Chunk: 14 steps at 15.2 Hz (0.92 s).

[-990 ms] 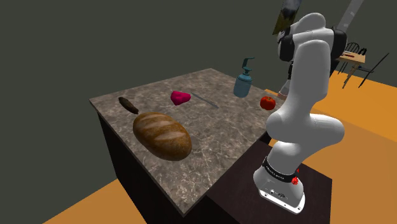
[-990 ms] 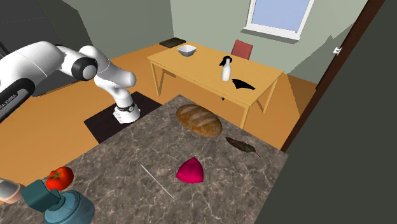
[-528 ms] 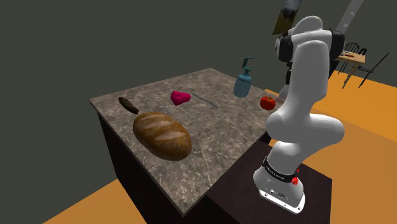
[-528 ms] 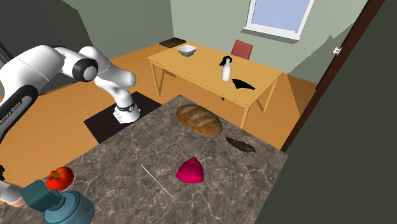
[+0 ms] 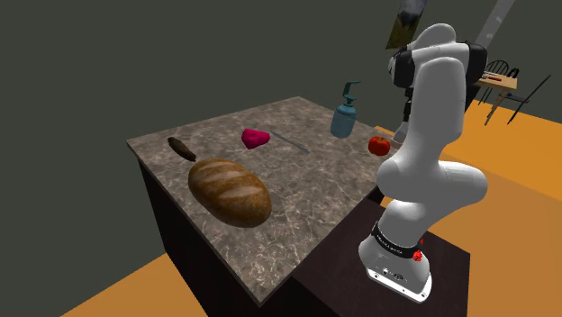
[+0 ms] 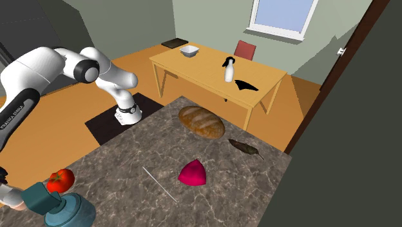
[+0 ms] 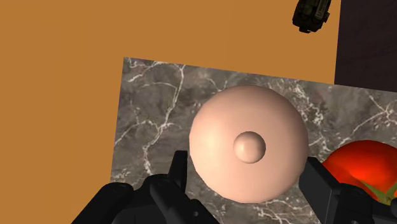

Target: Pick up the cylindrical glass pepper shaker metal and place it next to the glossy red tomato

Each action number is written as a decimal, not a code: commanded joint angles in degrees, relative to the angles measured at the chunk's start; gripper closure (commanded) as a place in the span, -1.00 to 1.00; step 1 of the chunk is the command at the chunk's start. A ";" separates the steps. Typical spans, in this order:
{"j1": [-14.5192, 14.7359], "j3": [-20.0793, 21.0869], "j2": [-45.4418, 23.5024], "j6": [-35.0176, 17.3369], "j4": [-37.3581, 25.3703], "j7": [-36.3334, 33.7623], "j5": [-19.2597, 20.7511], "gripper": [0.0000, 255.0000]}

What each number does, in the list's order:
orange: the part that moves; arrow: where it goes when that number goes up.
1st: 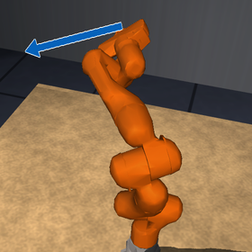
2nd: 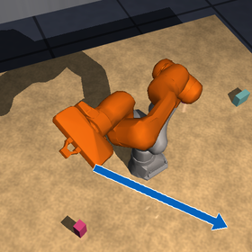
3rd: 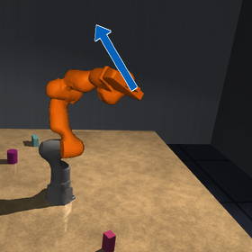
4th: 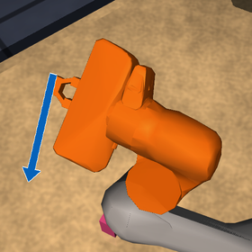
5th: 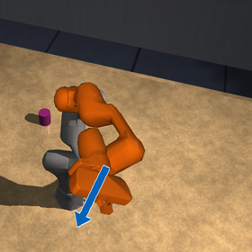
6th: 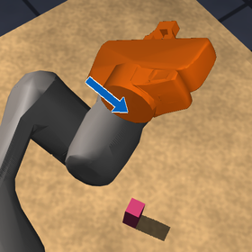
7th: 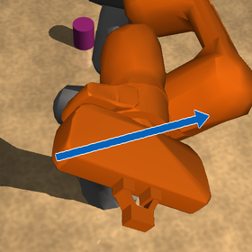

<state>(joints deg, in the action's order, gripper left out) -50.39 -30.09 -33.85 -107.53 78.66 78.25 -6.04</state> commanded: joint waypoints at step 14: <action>-0.17 -0.19 0.53 7.02 -6.61 -0.33 0.33 -1.00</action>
<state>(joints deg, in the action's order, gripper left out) -50.51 -30.29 -33.21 -100.76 72.36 77.93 -5.68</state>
